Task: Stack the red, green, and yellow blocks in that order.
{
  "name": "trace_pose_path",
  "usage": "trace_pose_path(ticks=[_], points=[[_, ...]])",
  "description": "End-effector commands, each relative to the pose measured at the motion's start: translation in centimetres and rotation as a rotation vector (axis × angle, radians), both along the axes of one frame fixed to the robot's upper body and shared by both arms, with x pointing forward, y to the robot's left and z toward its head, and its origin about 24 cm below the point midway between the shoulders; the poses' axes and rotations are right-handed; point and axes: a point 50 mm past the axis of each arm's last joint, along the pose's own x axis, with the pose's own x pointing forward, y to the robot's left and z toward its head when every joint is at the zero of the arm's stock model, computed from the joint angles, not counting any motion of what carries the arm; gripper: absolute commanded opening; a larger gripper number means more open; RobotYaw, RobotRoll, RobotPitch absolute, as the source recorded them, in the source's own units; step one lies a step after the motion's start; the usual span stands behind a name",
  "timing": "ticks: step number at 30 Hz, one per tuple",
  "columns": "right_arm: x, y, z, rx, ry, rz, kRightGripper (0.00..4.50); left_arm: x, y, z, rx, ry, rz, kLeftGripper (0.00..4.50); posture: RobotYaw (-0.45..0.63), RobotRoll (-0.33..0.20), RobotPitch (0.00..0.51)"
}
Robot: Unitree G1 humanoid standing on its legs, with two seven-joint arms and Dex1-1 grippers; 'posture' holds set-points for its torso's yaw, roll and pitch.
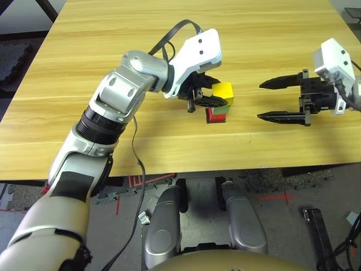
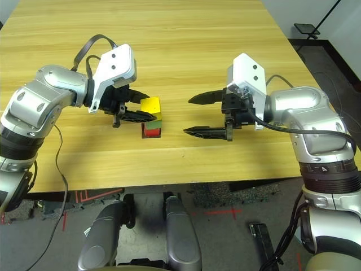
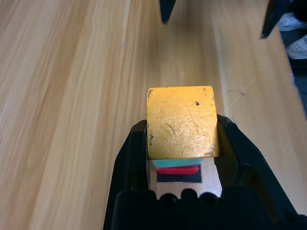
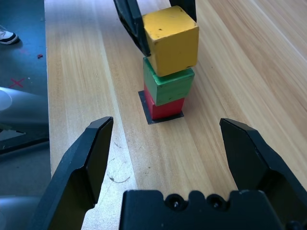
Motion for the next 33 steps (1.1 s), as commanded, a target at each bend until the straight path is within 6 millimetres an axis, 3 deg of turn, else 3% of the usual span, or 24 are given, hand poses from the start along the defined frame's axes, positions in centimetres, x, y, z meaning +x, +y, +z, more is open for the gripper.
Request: trace_pose_path(ticks=[1,31,33], points=[[-0.2,0.0,0.1,0.019,-0.007,0.012,4.50,-0.1,-0.6,0.4,0.005,-0.021,-0.024,1.93,0.20,0.096,0.273],[-0.1,0.5,-0.2,0.034,-0.009,0.017,4.50,-0.2,-1.0,-0.5,0.033,0.014,-0.036,1.93,0.19,0.096,0.287],[-0.1,0.6,-0.3,0.035,-0.008,0.020,4.50,-0.1,-1.0,-0.5,0.033,0.010,-0.028,2.66,0.19,0.096,0.287]])
